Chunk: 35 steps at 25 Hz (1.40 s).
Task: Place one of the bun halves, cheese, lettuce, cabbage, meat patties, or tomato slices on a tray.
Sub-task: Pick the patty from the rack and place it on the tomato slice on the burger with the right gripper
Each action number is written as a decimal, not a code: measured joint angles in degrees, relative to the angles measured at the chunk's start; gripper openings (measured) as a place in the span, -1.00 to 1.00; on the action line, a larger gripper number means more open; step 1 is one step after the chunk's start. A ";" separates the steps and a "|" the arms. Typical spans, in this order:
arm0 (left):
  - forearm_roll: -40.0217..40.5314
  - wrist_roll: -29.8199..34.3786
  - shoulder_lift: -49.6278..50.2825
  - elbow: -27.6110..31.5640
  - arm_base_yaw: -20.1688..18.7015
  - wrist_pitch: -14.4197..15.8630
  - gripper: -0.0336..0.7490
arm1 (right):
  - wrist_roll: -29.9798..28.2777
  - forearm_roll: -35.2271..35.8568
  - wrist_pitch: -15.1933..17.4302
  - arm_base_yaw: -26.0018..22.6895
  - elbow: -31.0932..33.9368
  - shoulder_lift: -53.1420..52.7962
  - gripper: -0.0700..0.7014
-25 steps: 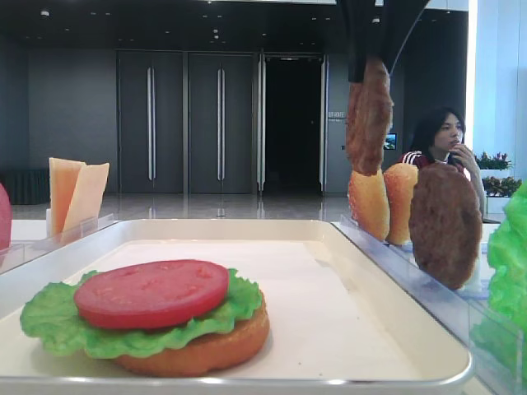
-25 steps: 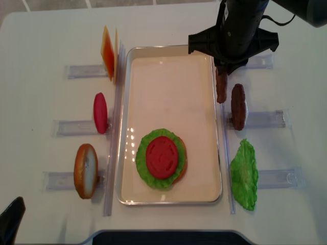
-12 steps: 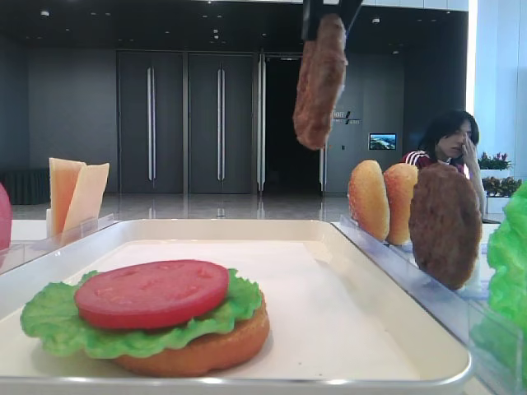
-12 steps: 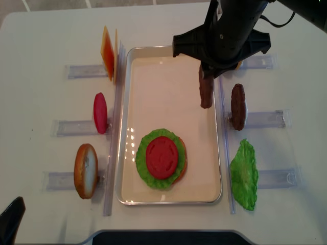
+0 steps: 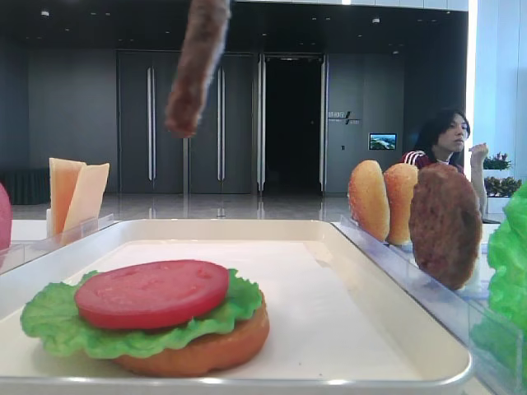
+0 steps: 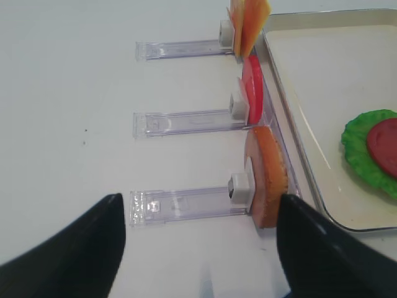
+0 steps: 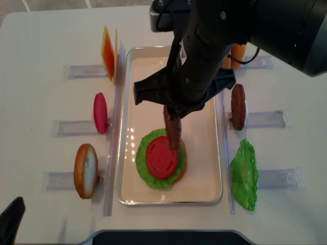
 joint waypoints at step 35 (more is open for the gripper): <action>0.00 0.00 0.00 0.00 0.00 0.00 0.57 | -61.78 58.41 -28.74 -14.31 30.87 -0.15 -0.44</action>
